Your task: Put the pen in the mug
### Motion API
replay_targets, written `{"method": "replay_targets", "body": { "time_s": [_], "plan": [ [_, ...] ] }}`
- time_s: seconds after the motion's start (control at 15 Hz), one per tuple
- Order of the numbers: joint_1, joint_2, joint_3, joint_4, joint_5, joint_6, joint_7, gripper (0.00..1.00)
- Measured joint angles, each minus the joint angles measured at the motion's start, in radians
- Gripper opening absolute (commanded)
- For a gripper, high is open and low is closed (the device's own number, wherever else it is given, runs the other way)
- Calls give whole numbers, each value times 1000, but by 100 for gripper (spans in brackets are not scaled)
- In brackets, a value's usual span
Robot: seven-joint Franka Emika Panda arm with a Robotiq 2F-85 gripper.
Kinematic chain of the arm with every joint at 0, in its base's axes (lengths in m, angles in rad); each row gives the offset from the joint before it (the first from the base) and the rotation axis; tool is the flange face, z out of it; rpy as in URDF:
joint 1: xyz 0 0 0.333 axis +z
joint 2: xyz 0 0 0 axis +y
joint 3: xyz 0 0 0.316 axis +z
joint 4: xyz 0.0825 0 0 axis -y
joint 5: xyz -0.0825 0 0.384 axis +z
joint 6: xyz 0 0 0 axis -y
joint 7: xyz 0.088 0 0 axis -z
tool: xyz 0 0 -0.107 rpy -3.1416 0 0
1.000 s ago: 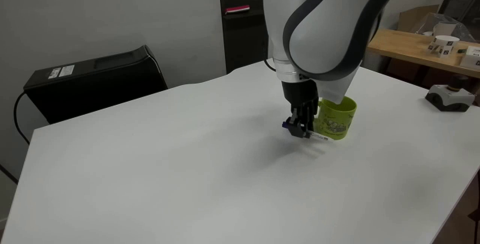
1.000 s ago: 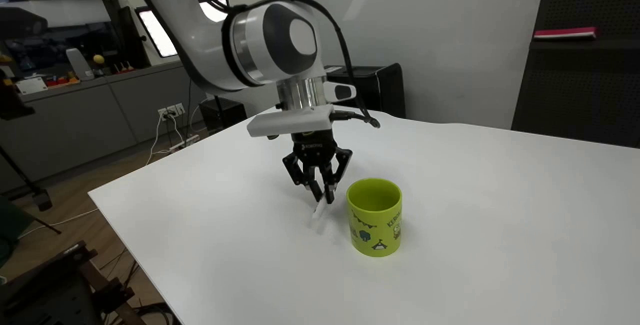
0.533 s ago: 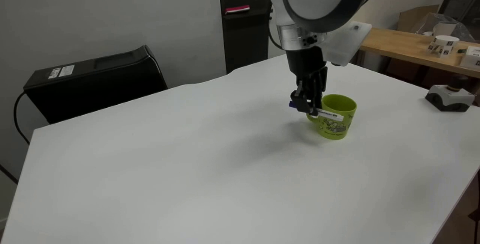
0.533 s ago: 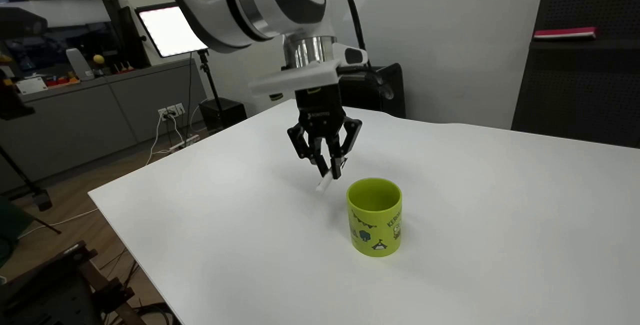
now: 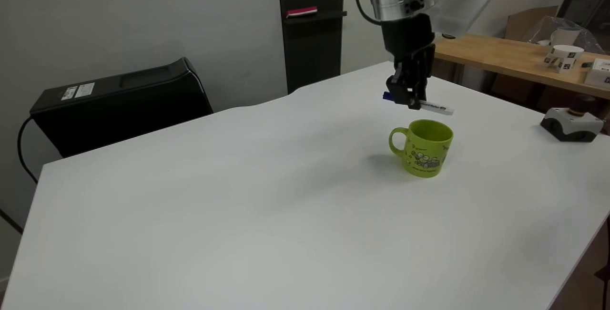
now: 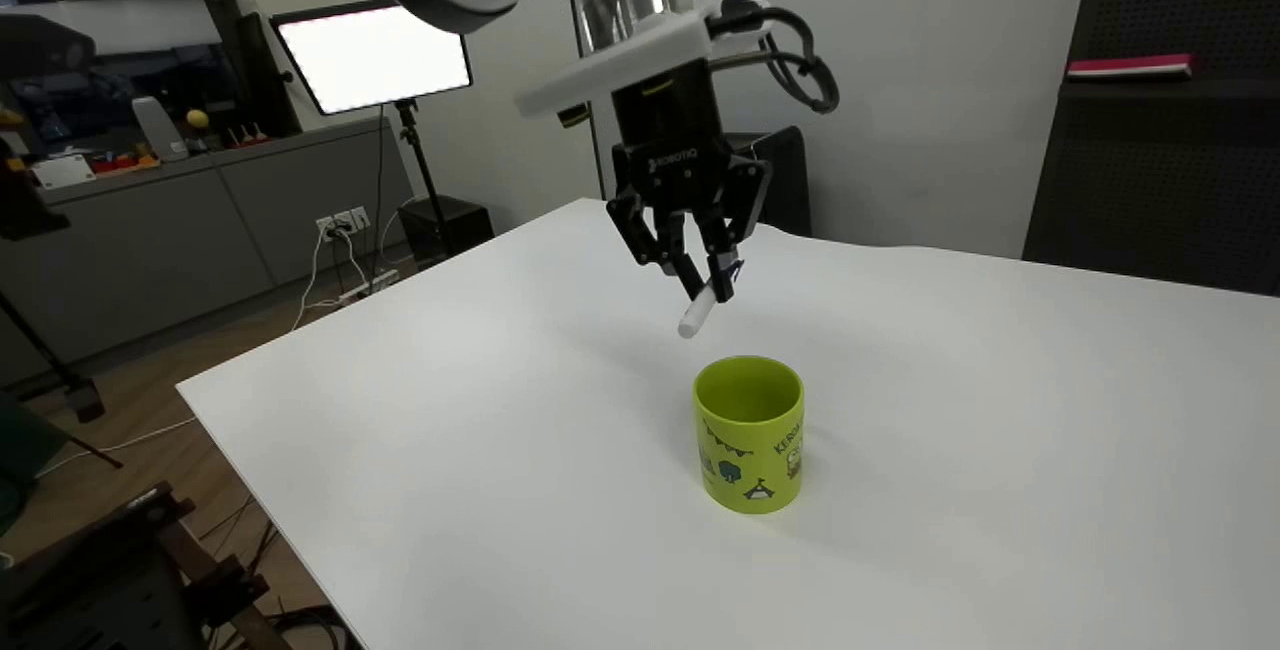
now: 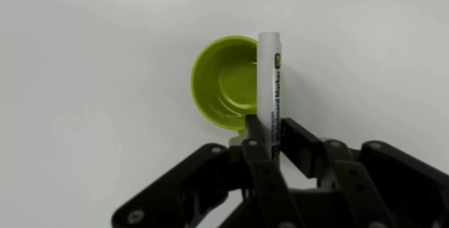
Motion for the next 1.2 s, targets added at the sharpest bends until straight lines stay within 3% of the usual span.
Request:
{"method": "replay_targets", "body": {
  "time_s": [0.27,0.67,1.0,1.2],
  "plan": [
    [18,-15,-35,-51,-200,122,180,5],
    [61,-15,-68,-127,-412,243,479,5],
    [169,-15,-157,-155,-697,262,831,5],
    [158,-11,-121,-171,-839,239,1006,5]
  ]
}}
